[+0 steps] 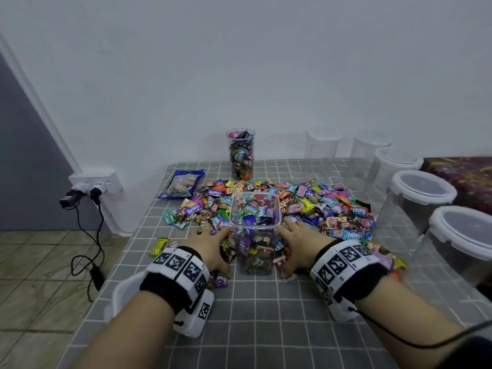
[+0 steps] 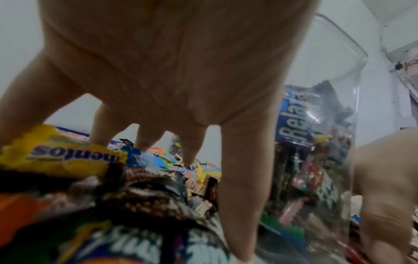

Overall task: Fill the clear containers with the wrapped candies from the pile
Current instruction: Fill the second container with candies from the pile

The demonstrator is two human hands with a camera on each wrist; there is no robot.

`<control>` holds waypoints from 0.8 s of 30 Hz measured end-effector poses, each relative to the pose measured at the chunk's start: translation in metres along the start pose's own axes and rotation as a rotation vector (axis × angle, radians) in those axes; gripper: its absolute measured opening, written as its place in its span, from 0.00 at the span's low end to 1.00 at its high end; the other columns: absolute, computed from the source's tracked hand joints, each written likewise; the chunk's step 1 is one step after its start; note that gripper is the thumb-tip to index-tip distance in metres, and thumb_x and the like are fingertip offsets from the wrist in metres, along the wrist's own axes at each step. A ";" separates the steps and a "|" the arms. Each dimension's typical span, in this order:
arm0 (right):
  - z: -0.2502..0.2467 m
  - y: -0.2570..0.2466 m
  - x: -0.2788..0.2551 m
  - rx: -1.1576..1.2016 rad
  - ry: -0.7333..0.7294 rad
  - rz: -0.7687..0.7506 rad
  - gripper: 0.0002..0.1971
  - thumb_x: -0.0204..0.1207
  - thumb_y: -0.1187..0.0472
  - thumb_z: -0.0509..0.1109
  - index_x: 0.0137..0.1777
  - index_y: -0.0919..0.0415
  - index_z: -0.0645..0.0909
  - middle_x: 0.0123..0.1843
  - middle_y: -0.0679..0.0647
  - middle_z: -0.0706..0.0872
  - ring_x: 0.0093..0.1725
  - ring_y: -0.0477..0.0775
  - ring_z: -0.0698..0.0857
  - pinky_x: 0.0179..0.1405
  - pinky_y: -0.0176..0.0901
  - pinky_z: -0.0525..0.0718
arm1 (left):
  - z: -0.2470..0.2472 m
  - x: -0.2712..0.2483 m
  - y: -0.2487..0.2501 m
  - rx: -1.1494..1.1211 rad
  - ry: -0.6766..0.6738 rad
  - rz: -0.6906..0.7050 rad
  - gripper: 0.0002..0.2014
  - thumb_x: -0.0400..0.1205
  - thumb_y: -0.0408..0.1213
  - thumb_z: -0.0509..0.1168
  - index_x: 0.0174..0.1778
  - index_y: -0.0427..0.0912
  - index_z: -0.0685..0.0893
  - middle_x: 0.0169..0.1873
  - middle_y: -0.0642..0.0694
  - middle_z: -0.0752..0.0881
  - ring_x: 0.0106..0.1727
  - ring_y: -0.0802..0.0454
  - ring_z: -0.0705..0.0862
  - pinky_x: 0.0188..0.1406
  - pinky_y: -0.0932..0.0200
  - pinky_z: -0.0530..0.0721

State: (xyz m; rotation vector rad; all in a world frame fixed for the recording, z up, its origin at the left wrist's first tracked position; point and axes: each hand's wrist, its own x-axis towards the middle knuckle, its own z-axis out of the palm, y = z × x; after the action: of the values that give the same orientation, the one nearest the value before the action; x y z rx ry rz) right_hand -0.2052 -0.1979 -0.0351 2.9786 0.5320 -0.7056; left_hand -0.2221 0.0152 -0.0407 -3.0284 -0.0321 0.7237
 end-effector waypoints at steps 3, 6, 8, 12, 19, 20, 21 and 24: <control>0.001 0.001 0.004 -0.003 -0.002 -0.005 0.56 0.66 0.44 0.78 0.83 0.46 0.41 0.85 0.55 0.43 0.83 0.63 0.47 0.76 0.65 0.65 | -0.001 0.002 -0.001 0.000 -0.037 0.007 0.49 0.71 0.55 0.73 0.81 0.65 0.47 0.83 0.41 0.47 0.77 0.36 0.67 0.69 0.38 0.75; 0.003 0.002 0.008 -0.026 -0.006 -0.015 0.52 0.65 0.42 0.77 0.83 0.43 0.47 0.83 0.55 0.53 0.80 0.64 0.56 0.72 0.65 0.71 | -0.003 0.002 0.001 0.041 -0.058 0.028 0.43 0.74 0.53 0.72 0.80 0.65 0.53 0.82 0.42 0.52 0.74 0.38 0.70 0.66 0.43 0.78; 0.003 0.003 0.009 -0.042 -0.002 -0.021 0.49 0.65 0.42 0.77 0.82 0.42 0.52 0.81 0.54 0.58 0.77 0.63 0.62 0.70 0.63 0.73 | -0.006 0.002 0.003 0.068 -0.039 0.052 0.39 0.75 0.50 0.71 0.80 0.62 0.59 0.79 0.43 0.63 0.72 0.41 0.73 0.63 0.48 0.79; 0.002 0.003 0.009 -0.047 0.026 -0.016 0.43 0.68 0.44 0.76 0.81 0.42 0.57 0.76 0.55 0.64 0.72 0.63 0.67 0.66 0.59 0.77 | -0.010 0.002 0.004 0.055 0.024 0.086 0.29 0.77 0.43 0.69 0.75 0.59 0.72 0.66 0.46 0.81 0.64 0.45 0.80 0.57 0.53 0.81; -0.001 0.001 0.006 -0.003 0.083 0.003 0.33 0.74 0.50 0.73 0.78 0.46 0.66 0.70 0.56 0.71 0.69 0.61 0.73 0.62 0.54 0.80 | -0.012 0.004 0.007 0.004 0.107 0.057 0.18 0.81 0.33 0.61 0.64 0.51 0.84 0.61 0.44 0.85 0.60 0.45 0.83 0.61 0.54 0.81; -0.001 0.001 0.006 0.001 0.097 0.002 0.31 0.74 0.51 0.72 0.77 0.47 0.68 0.69 0.56 0.72 0.68 0.61 0.74 0.62 0.54 0.80 | -0.012 0.004 0.007 -0.003 0.117 0.055 0.17 0.81 0.32 0.61 0.63 0.50 0.85 0.60 0.45 0.85 0.60 0.45 0.83 0.61 0.54 0.81; -0.001 0.001 0.005 0.007 0.113 0.000 0.28 0.75 0.52 0.71 0.76 0.48 0.71 0.68 0.56 0.73 0.67 0.61 0.75 0.62 0.54 0.80 | -0.011 0.004 0.006 -0.010 0.126 0.053 0.16 0.80 0.32 0.61 0.62 0.49 0.85 0.59 0.45 0.86 0.60 0.45 0.83 0.61 0.53 0.82; -0.001 0.003 0.004 0.032 0.166 -0.012 0.21 0.77 0.56 0.69 0.70 0.52 0.77 0.65 0.56 0.78 0.64 0.59 0.78 0.60 0.50 0.81 | -0.009 0.003 0.005 -0.037 0.161 0.046 0.14 0.79 0.32 0.61 0.58 0.47 0.87 0.57 0.44 0.87 0.58 0.43 0.84 0.59 0.50 0.83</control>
State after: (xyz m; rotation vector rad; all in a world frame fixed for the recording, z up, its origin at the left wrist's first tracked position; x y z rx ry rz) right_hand -0.2009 -0.1990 -0.0357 3.0840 0.5523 -0.4749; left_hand -0.2152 0.0105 -0.0338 -3.1210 0.0275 0.4843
